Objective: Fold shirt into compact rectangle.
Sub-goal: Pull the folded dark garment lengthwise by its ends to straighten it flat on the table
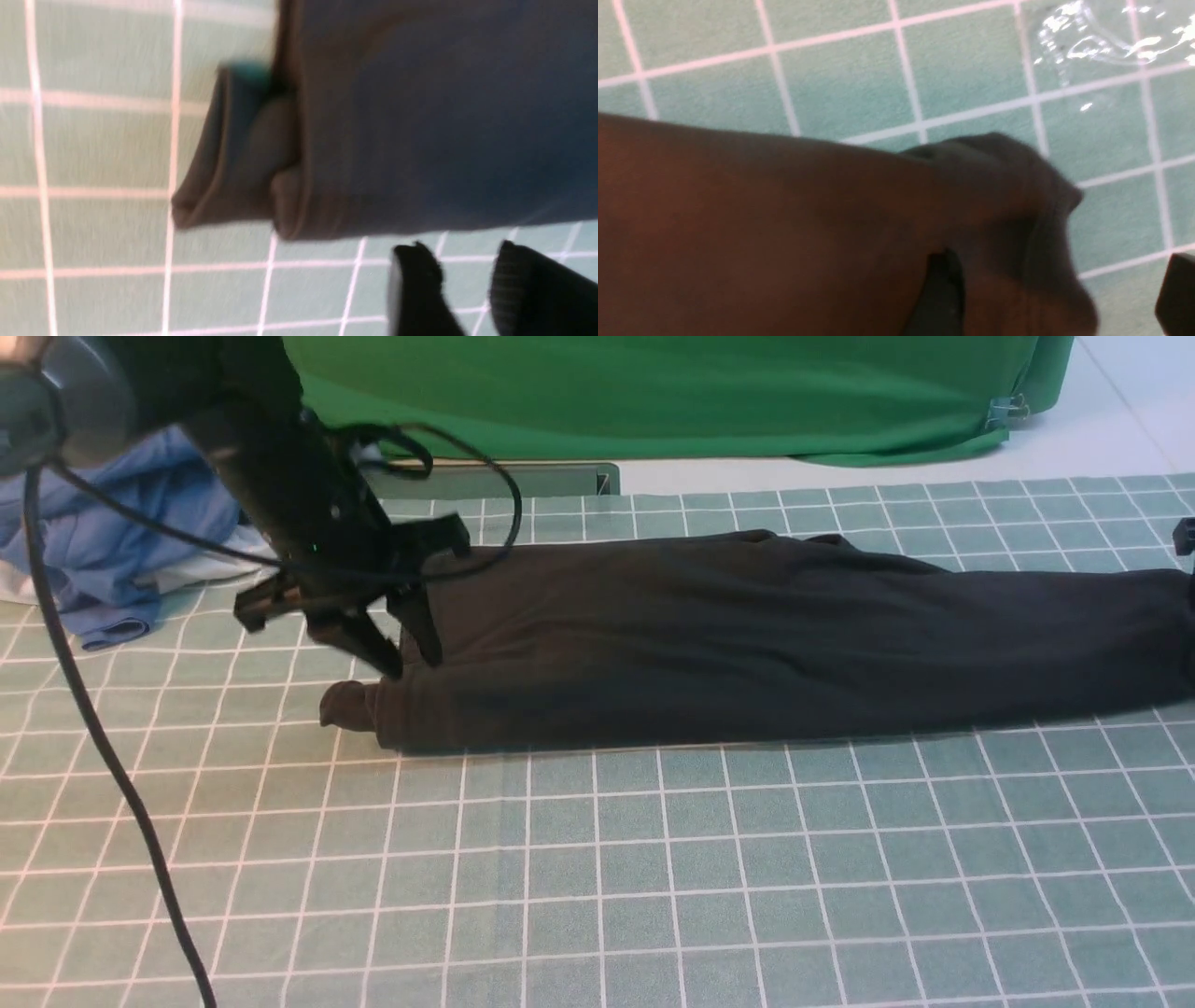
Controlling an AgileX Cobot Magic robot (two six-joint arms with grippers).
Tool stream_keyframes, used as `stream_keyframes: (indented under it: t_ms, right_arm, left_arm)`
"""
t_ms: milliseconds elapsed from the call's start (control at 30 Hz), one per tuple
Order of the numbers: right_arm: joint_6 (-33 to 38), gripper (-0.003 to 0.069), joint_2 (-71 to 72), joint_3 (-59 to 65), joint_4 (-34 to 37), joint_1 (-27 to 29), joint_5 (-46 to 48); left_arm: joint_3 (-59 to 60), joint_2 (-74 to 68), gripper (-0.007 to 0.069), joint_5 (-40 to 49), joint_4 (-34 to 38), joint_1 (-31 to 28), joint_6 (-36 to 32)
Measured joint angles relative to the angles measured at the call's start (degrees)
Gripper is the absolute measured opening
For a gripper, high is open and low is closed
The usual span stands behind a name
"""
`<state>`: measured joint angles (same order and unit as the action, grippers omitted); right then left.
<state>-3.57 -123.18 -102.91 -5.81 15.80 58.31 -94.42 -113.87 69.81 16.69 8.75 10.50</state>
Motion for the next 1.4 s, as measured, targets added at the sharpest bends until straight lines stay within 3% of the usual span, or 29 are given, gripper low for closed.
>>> stream_keyframes:
  t_ms: [167,300,600,800,900,967,1000,1067,1100,1167,1400]
  right_arm:
    - [0.00,0.0591,-2.73,-0.18,0.88,0.00,0.63]
    - [0.06,0.0591,-5.93,-0.28,1.00,0.00,1.10]
    - [0.48,0.0568,-6.37,-0.67,1.16,0.00,1.13]
    - [1.02,0.0475,-6.57,-0.67,2.22,0.00,1.13]
    - [3.16,0.0298,-6.62,-0.67,4.20,0.00,1.33]
    - [3.57,0.0237,-6.67,-0.67,4.31,0.00,1.45]
    - [3.57,0.0187,-6.67,-0.67,4.36,0.00,1.60]
    - [4.71,0.0071,-6.74,-0.73,4.51,0.00,2.19]
    - [4.86,0.0053,-6.67,-0.73,4.63,0.00,2.33]
    - [5.00,0.0043,-6.57,-0.73,4.83,0.00,2.61]
    - [5.11,0.0041,-5.71,-0.50,6.52,0.00,6.15]
  left_arm:
    - [1.26,-1.40,0.0449,-1.73,-0.15,0.00,0.40]
    - [1.38,-3.23,0.0535,-2.27,0.43,0.00,0.85]
    - [1.38,-6.81,0.0575,-2.19,2.99,0.00,1.06]
    - [0.88,-8.31,0.0565,-1.63,2.66,-0.11,1.53]
    - [0.69,-9.08,0.0461,-1.35,1.69,-0.16,2.30]
    - [0.64,-9.17,0.0395,-1.15,1.21,-0.21,2.36]
    - [0.57,-9.30,0.0342,-0.93,0.49,-0.28,2.36]
    - [0.57,-9.30,0.0145,-0.52,-1.32,-0.47,2.36]
    - [0.57,-9.30,0.0087,-0.37,-1.70,-0.53,2.27]
    - [0.57,-9.24,0.0048,-0.02,-2.50,-0.53,2.06]
    - [0.63,-8.65,0.0033,0.45,-2.89,-1.03,1.85]
